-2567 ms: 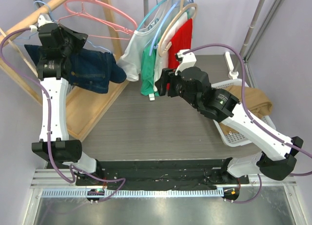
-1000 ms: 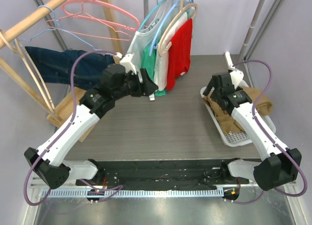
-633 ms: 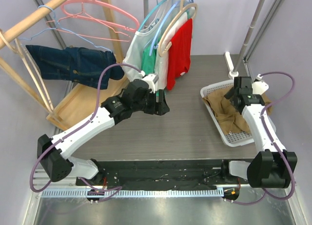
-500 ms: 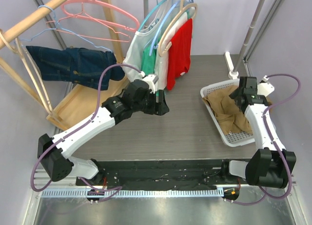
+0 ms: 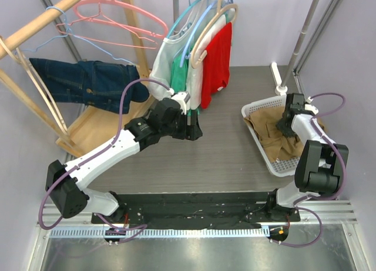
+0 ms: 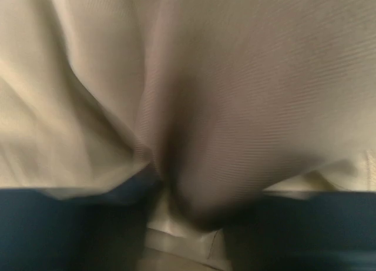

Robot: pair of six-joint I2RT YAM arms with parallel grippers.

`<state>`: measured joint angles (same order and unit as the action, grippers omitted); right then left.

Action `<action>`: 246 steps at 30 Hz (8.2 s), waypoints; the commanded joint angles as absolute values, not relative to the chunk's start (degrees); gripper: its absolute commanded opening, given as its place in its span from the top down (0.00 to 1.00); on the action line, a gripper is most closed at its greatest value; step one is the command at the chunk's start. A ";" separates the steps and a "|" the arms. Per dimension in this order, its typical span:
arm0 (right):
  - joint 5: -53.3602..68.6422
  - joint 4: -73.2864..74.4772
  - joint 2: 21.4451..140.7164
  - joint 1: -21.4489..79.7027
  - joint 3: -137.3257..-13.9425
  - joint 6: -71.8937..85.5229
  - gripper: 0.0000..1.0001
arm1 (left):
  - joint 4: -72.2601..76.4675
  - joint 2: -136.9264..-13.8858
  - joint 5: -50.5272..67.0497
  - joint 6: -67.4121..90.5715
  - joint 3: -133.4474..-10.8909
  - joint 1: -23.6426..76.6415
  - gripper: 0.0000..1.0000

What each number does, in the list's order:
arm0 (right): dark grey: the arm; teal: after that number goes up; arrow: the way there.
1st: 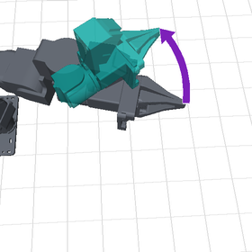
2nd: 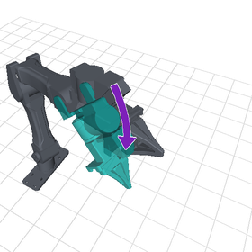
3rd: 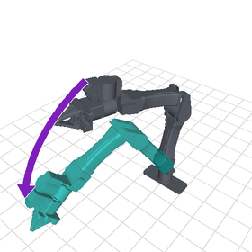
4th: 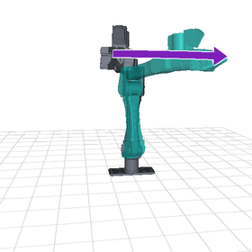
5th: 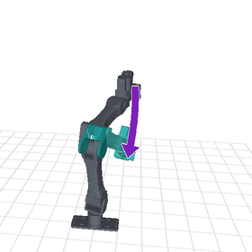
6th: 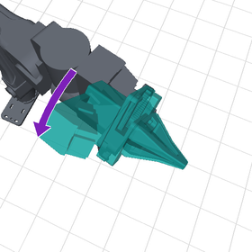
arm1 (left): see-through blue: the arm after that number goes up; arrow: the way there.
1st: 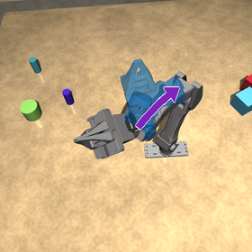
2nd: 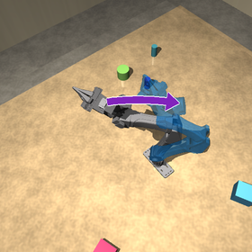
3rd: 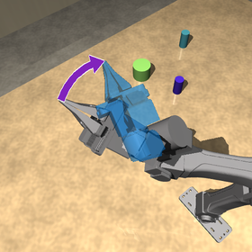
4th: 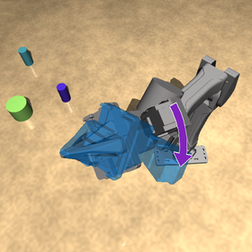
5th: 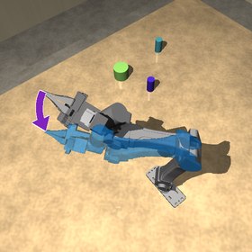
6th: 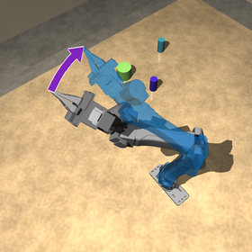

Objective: Place the skirt on the hanger

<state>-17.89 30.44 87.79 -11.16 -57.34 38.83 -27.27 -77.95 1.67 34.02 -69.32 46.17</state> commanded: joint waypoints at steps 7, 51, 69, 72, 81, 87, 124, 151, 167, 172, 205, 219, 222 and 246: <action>-13.99 29.88 75.78 -11.34 -63.79 37.79 0.99 | -26.37 -77.78 -2.54 33.84 -69.43 46.23 0.26; 13.82 37.27 79.44 30.22 -86.23 36.21 0.99 | -33.57 -65.57 -32.26 37.35 -63.03 46.14 0.25; -1.74 32.34 104.16 33.31 -86.49 38.41 0.34 | -24.27 -69.96 -21.62 31.03 -51.42 60.18 0.21; -4.13 32.69 98.64 32.79 -82.89 37.62 0.28 | -21.54 -71.45 -20.13 28.48 -50.80 63.36 0.20; -2.20 34.63 85.53 25.32 -69.97 37.27 0.23 | -14.24 -81.46 -19.16 21.81 -51.15 68.29 0.20; -1.41 35.42 81.83 22.68 -65.22 36.91 0.23 | -11.60 -88.76 -19.78 20.48 -52.56 69.78 0.20; 6.32 17.33 77.52 21.80 -55.72 29.71 0.33 | -36.30 -73.92 -32.95 30.50 -72.69 55.02 1.00; 5.01 13.28 72.16 27.85 -45.44 20.57 0.36 | -42.36 -76.73 -38.85 33.93 -80.59 48.78 1.00; 4.30 11.79 76.45 31.20 -45.97 16.43 0.36 | -41.84 -76.99 -37.53 33.57 -80.86 47.73 1.00; 5.01 3.62 81.12 31.38 -44.39 18.28 0.33 | -41.92 -76.20 -37.00 34.01 -80.77 47.46 1.00; -2.55 33.64 70.75 31.38 -93.49 13.45 0.99 | -54.23 -69.17 -40.16 25.85 -100.79 43.24 1.00; 6.76 40.60 71.02 31.38 -106.79 19.32 0.99 | -59.24 -66.71 -29.72 21.26 -109.96 43.24 1.00; 8.00 40.87 70.49 31.38 -100.22 21.61 0.99 | -56.96 -64.69 -25.77 24.34 -100.08 43.24 1.00; 12.48 14.68 74.96 31.46 -46.14 29.45 0.99 | -24.34 -49.48 -14.94 44.82 -34.10 43.15 1.00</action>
<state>12.10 20.16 72.27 31.44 -46.00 28.93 -29.93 -48.27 -13.47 42.22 -34.74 43.42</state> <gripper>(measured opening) 0.026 0.061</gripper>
